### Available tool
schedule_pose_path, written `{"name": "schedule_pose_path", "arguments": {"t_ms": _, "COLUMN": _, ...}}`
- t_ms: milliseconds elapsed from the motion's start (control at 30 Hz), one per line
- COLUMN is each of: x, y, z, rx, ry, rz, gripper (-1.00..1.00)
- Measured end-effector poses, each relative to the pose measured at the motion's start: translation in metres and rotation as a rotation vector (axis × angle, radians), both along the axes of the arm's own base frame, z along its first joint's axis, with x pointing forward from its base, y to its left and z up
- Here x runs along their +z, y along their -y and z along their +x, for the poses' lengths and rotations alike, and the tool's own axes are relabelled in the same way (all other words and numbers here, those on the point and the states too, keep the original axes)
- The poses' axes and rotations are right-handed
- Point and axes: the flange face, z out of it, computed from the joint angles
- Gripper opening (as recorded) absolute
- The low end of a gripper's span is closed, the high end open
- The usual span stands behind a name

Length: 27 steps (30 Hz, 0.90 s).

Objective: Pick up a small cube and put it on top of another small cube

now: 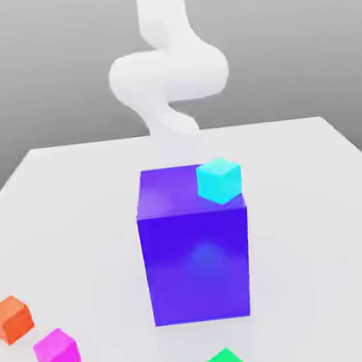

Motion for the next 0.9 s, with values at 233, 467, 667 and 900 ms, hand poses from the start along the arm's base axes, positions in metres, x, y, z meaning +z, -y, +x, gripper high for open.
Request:
{"name": "schedule_pose_path", "arguments": {"t_ms": 233, "x": -0.096, "y": 0.043, "z": 0.067, "rx": 0.165, "ry": -0.153, "rz": -0.064, "gripper": 0.0}}
{"name": "schedule_pose_path", "arguments": {"t_ms": 467, "x": -0.202, "y": 0.085, "z": 0.105, "rx": 0.317, "ry": -0.289, "rz": -0.124, "gripper": 0.0}}
{"name": "schedule_pose_path", "arguments": {"t_ms": 667, "x": -0.295, "y": 0.12, "z": 0.115, "rx": 0.442, "ry": -0.403, "rz": -0.177, "gripper": 0.0}}
{"name": "schedule_pose_path", "arguments": {"t_ms": 900, "x": -0.398, "y": 0.165, "z": 0.099, "rx": 0.584, "ry": -0.541, "rz": -0.243, "gripper": 0.0}}
